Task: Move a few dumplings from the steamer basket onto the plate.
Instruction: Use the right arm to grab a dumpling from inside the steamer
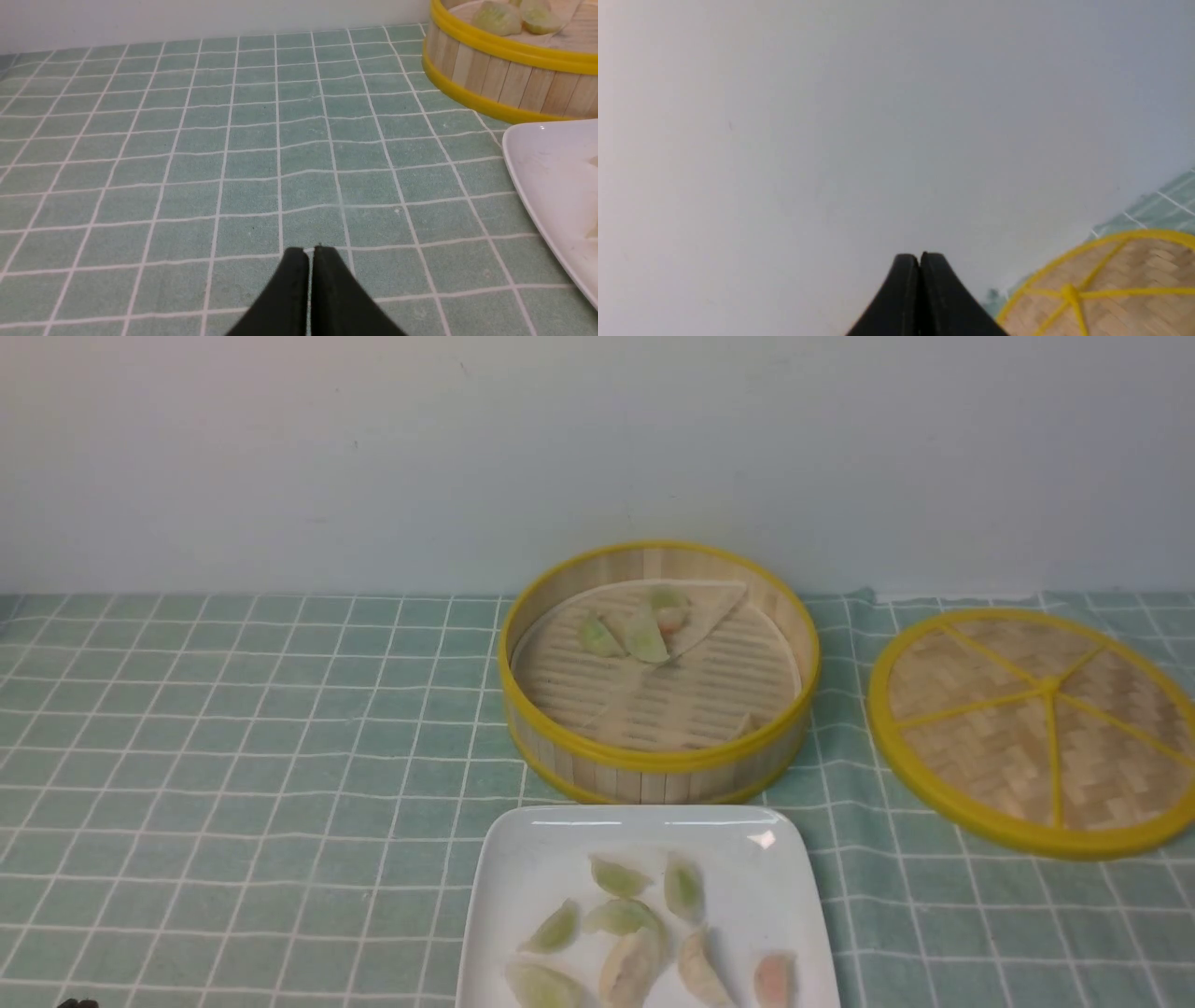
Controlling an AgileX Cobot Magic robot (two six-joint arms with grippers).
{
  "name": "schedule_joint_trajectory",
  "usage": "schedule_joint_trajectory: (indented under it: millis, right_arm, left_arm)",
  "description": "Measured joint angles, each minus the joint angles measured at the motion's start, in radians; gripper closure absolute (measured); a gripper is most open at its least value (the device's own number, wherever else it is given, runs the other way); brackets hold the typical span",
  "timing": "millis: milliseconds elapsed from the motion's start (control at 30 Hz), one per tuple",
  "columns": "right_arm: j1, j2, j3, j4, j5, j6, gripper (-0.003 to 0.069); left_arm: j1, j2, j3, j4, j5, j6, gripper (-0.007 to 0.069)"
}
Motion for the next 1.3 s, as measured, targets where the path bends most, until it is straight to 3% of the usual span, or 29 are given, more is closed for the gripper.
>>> schedule_joint_trajectory:
  millis: [267, 400, 500, 600, 800, 1000, 1300]
  right_arm:
    - [0.004, 0.000, -0.016, 0.099, -0.124, 0.040, 0.0673]
    - [0.033, 0.024, -0.185, 0.009, 0.056, 0.044, 0.0673]
    - [0.067, 0.151, -0.413, -0.113, 0.308, 0.037, 0.0673]
    - [0.112, 0.392, -0.656, -0.168, 0.617, -0.044, 0.0673]
    - [0.169, 0.852, -0.965, -0.133, 0.919, -0.282, 0.0673]
    - [0.249, 1.275, -1.233, -0.066, 1.024, -0.477, 0.0673]
    - [0.390, 1.747, -1.597, -0.063, 1.063, -0.529, 0.0669]
  left_arm:
    - [0.000, 0.000, 0.000, 0.000, 0.000, 0.000, 0.0631]
    - [0.000, 0.000, 0.000, 0.000, 0.000, 0.000, 0.0631]
    - [0.000, 0.000, 0.000, 0.000, 0.000, 0.001, 0.0631]
    - [0.000, 0.000, 0.000, 0.000, 0.000, 0.002, 0.0631]
    - [0.000, 0.000, 0.000, 0.000, 0.001, 0.003, 0.0631]
    - [0.000, 0.000, 0.000, 0.000, 0.001, 0.003, 0.0631]
    - [0.000, 0.000, 0.000, 0.000, 0.001, 0.003, 0.0631]
